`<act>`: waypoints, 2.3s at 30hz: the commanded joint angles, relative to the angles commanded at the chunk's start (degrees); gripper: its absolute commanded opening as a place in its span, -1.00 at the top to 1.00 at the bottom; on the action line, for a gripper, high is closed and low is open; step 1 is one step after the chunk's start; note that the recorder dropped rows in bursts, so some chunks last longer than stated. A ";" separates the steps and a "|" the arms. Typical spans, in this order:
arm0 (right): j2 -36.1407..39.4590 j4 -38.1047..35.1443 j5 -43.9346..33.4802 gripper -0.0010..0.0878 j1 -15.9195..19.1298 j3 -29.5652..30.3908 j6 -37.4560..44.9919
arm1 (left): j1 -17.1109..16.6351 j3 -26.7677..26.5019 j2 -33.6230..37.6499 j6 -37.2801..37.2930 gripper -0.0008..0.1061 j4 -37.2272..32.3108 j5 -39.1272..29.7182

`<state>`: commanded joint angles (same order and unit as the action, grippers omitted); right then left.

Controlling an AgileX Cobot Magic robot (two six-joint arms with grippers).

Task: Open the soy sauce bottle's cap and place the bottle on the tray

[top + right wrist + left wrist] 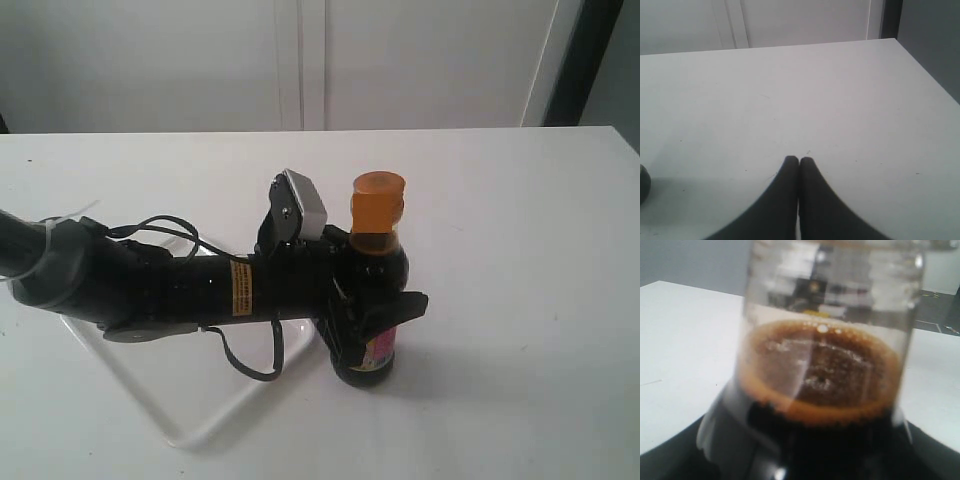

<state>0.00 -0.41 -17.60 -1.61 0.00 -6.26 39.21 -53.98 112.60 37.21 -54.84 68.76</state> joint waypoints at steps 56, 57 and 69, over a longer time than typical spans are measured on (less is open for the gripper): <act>57.04 47.80 52.56 0.98 -0.60 -23.01 -39.36 | 0.00 0.00 0.00 -0.11 0.99 -2.28 -0.32; 57.91 51.21 52.76 0.98 -0.60 -23.43 -42.10 | 0.00 0.00 0.00 -0.11 0.99 -2.44 -0.32; 62.22 82.57 60.01 0.98 -0.60 -27.49 -66.28 | 0.00 0.00 0.00 -0.23 0.99 -5.64 -1.56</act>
<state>62.22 82.16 42.41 -2.22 -27.49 -72.54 39.21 -53.98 112.60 36.98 -60.48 67.20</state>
